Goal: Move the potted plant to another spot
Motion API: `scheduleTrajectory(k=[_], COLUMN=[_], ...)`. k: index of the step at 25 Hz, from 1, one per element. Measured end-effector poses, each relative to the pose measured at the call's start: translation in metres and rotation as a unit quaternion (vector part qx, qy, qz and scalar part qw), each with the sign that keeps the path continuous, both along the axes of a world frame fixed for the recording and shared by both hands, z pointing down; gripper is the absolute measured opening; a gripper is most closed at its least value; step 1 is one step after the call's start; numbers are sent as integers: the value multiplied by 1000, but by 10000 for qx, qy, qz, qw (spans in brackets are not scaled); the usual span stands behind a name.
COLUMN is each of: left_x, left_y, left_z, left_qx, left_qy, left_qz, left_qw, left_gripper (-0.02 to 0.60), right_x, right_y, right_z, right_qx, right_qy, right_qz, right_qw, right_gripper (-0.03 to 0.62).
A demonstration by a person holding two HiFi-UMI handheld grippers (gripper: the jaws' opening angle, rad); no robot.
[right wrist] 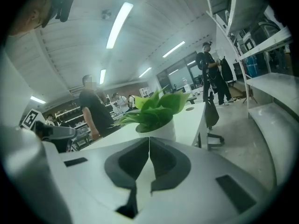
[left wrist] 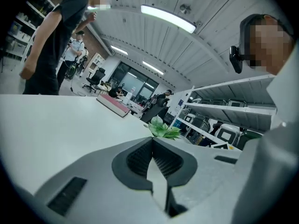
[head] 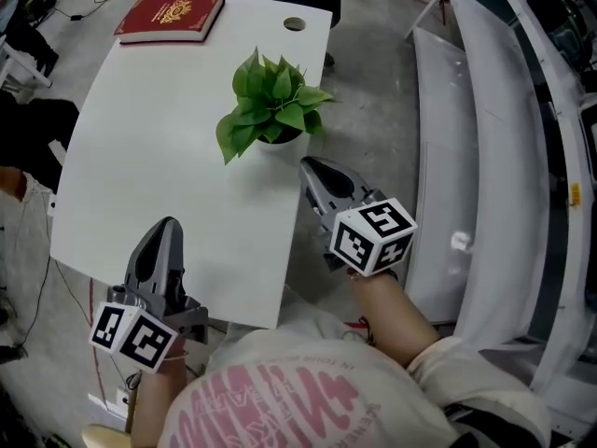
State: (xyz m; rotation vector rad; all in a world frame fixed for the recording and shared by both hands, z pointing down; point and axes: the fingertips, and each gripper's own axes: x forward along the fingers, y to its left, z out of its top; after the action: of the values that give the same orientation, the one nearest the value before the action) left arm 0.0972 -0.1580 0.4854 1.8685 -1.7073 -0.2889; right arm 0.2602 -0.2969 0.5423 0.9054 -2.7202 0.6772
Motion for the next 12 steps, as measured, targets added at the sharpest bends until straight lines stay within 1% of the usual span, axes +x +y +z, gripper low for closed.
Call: scheduleTrajectory(k=[1,3,6,8,9,12], left_x=[-3,-8,-17,-22,-24,-33], left_y=[-4,-10,-16,-19,-20,-21], left_z=[2,8,15,19,22,31], left_qx=[-30,-103,-186,-227,-255,-347], left_qy=[0,16,65,74,81,137], left_qz=[23,45,37,55,62,34], left_qw=[10000,9999,9998,9997,9996,9993], left_gripper=[3,3,3,3,3,3], right_x=[-1,-3,-9,-16,-20,-29], right_y=[-4,-11,-18,-22,-24,-27], right_z=[3,10,17,17,17,19], right_qx=[-38,-157,-221,-64,56,302], right_qy=[-18,-86,-220,-177,-123,8], right_qz=[12,-15,-132,-283,-363,-522], right_qw=[10000,9998,9994,9994,9992,9982], right_gripper=[11,113,219,377,435,498])
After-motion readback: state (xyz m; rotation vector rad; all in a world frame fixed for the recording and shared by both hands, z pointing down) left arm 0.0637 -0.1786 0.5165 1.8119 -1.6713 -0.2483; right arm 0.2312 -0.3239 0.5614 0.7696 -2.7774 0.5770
